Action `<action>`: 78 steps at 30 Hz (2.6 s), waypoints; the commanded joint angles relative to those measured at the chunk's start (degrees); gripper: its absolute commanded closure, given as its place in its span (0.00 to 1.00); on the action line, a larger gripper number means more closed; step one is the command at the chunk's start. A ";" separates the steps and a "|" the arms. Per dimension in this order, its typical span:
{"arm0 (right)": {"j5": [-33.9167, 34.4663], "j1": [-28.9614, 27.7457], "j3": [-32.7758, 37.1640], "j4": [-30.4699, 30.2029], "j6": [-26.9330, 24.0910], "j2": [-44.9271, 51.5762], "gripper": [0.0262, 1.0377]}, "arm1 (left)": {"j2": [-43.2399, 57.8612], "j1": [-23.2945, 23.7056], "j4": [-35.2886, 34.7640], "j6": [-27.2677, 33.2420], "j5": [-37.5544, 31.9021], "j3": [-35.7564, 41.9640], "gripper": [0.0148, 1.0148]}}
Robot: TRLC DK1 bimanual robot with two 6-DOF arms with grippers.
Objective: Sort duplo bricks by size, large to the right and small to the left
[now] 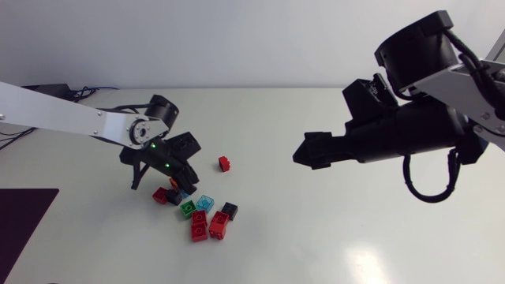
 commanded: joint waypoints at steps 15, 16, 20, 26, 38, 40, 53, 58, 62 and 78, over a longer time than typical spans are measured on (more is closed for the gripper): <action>0.45 1.32 -2.25 -1.37 1.39 -1.21 0.04 | -6.37 -23.70 -0.44 -4.45 1.92 -6.98 0.73; 0.45 1.23 -2.25 -1.28 1.39 -1.21 0.04 | -6.46 -23.79 -0.44 -4.72 1.65 -8.03 0.73; 0.45 1.14 -2.51 -1.10 1.39 -1.48 0.04 | -6.46 -23.26 2.73 -6.04 0.60 -12.60 0.73; 0.45 1.14 -2.78 -0.93 1.48 -1.65 0.04 | -4.00 -20.53 8.44 -7.27 -0.28 -14.19 0.73; 0.54 0.97 -2.69 -1.10 1.39 -1.92 0.04 | -0.40 -11.66 10.11 -7.88 -2.57 -5.40 0.73; 0.45 0.97 -2.69 -1.10 1.39 -1.92 0.04 | -2.07 -10.87 9.84 -7.79 -2.57 -4.96 0.73; 0.28 1.23 -3.57 -1.45 1.74 -4.38 0.04 | -20.79 -22.55 -0.44 -13.24 -2.57 -14.89 0.73; 0.28 1.49 -4.10 -1.89 1.92 -5.78 0.04 | -20.61 -22.64 -0.44 -13.42 -2.57 -19.02 0.73; 0.28 1.49 -4.10 -2.25 2.01 -6.05 0.04 | -19.73 -21.76 0.44 -13.33 -2.48 -22.01 0.73; 0.37 1.76 -4.45 -2.33 2.18 -6.31 0.04 | -11.30 -11.13 9.67 -9.64 -2.39 -20.87 0.73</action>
